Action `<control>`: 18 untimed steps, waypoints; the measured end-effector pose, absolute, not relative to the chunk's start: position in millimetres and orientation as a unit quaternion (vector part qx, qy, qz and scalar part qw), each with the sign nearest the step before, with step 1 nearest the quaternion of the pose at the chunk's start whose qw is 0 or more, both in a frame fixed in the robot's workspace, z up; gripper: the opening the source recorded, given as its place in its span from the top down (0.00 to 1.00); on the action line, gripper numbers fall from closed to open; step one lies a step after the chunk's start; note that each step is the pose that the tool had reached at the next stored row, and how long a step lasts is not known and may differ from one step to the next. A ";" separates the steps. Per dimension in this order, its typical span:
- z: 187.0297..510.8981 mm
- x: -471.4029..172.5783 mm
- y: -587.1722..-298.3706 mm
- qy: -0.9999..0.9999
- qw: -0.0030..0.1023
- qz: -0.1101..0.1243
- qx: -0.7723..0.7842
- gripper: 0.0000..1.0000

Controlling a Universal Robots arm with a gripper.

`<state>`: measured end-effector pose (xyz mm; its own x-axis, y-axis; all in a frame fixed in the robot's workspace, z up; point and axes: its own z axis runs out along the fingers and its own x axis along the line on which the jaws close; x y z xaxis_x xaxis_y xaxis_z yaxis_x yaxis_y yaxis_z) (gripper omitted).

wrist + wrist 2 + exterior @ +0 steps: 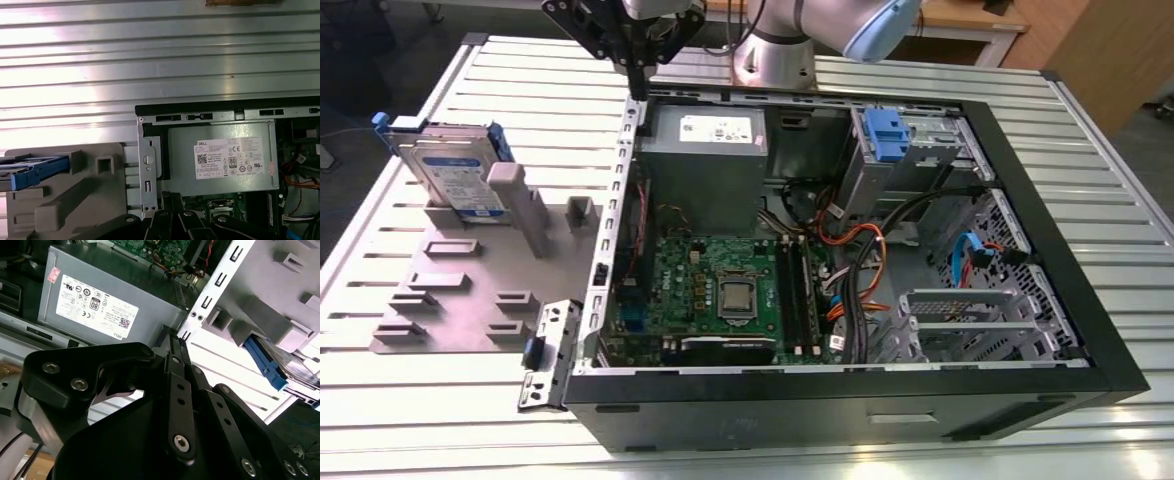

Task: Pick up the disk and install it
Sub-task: 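Reach for the disk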

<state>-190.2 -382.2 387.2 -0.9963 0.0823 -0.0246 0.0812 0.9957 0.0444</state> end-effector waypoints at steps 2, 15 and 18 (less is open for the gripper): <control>386.9 -192.7 -381.5 0.999 0.013 0.022 0.041 0.89; 384.4 -208.3 -376.6 0.999 0.013 0.022 0.042 0.89; 384.0 -210.8 -375.8 0.999 0.013 0.022 0.043 0.89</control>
<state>-210.8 -375.8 384.0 -0.9960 0.0857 -0.0246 0.0846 0.9954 0.0444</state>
